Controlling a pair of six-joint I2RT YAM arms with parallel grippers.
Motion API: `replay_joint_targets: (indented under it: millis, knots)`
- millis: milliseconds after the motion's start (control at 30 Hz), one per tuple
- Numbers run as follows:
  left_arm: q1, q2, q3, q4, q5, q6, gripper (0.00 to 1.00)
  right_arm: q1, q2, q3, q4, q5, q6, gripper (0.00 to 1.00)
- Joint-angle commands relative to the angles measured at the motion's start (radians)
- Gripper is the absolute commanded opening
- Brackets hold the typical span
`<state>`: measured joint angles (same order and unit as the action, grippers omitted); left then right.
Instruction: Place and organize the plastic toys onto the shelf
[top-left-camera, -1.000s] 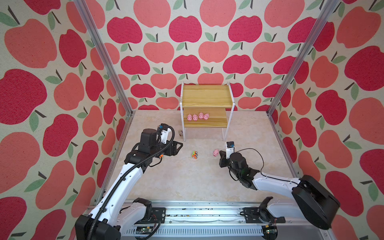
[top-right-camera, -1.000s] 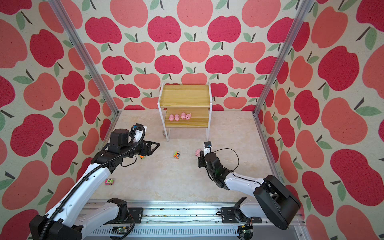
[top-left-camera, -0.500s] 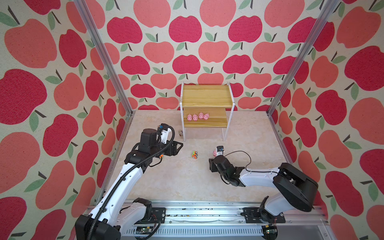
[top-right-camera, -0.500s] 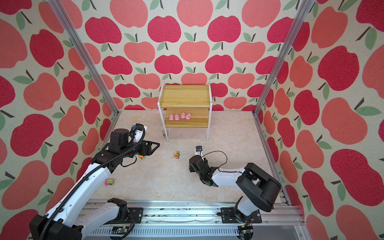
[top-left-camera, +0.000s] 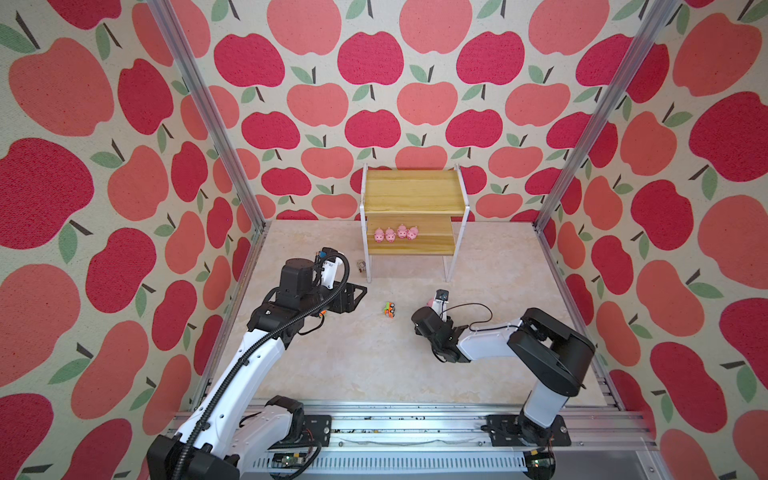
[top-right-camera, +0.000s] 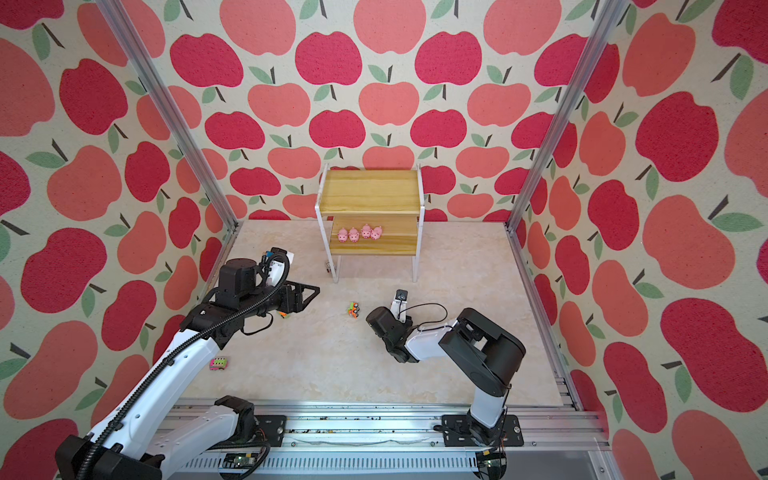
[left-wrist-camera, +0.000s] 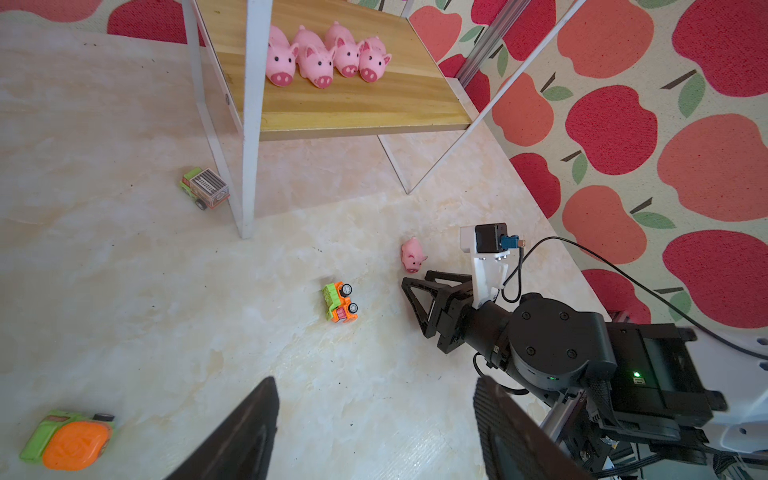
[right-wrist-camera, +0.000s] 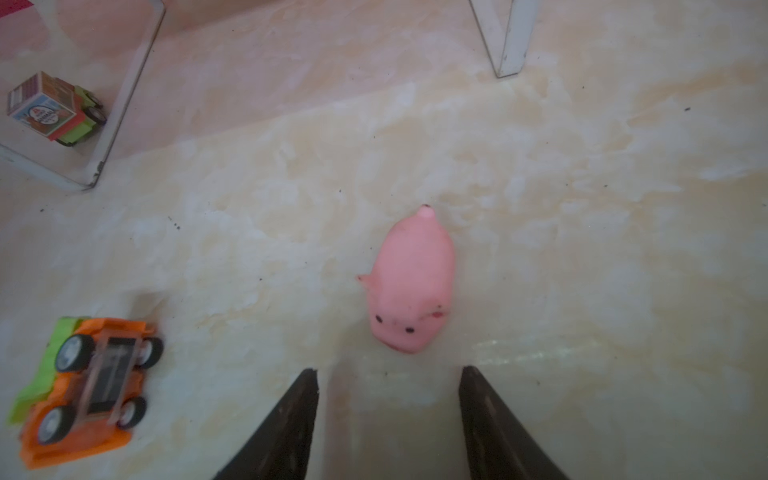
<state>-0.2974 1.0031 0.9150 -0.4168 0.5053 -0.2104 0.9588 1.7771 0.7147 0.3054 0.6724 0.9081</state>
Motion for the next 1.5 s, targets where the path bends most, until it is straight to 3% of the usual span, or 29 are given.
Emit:
replay_joint_targets:
  millis: [0,100,200,333,567,800,1033,1467]
  knots:
    - [-0.005,-0.017,-0.011,0.010,0.007,0.017,0.77,-0.018,0.058,0.044,-0.016,0.008,0.027,0.57]
    - [-0.006,-0.019,-0.010,0.007,0.006,0.019,0.77,-0.040,0.097,0.075,-0.043,-0.004,0.035,0.53]
    - [-0.005,-0.019,-0.010,0.006,0.004,0.020,0.77,-0.054,0.079,0.071,-0.056,-0.005,-0.003,0.29]
    - [-0.005,-0.020,-0.011,0.005,-0.002,0.023,0.77,-0.082,-0.029,0.020,-0.078,-0.075,-0.139,0.12]
    - [-0.003,-0.012,-0.009,0.008,0.004,0.022,0.77,-0.153,-0.339,-0.160,-0.050,-0.432,-0.433,0.07]
    - [-0.003,-0.007,-0.007,0.009,0.010,0.021,0.77,-0.193,-0.482,-0.159,-0.100,-0.601,-0.540,0.07]
    - [-0.003,-0.011,-0.008,0.009,0.004,0.020,0.77,-0.195,-0.445,0.019,-0.192,-0.577,-0.578,0.06]
    - [-0.003,-0.006,-0.008,0.012,0.013,0.017,0.77,-0.203,-0.196,0.451,-0.339,-0.194,-0.491,0.06]
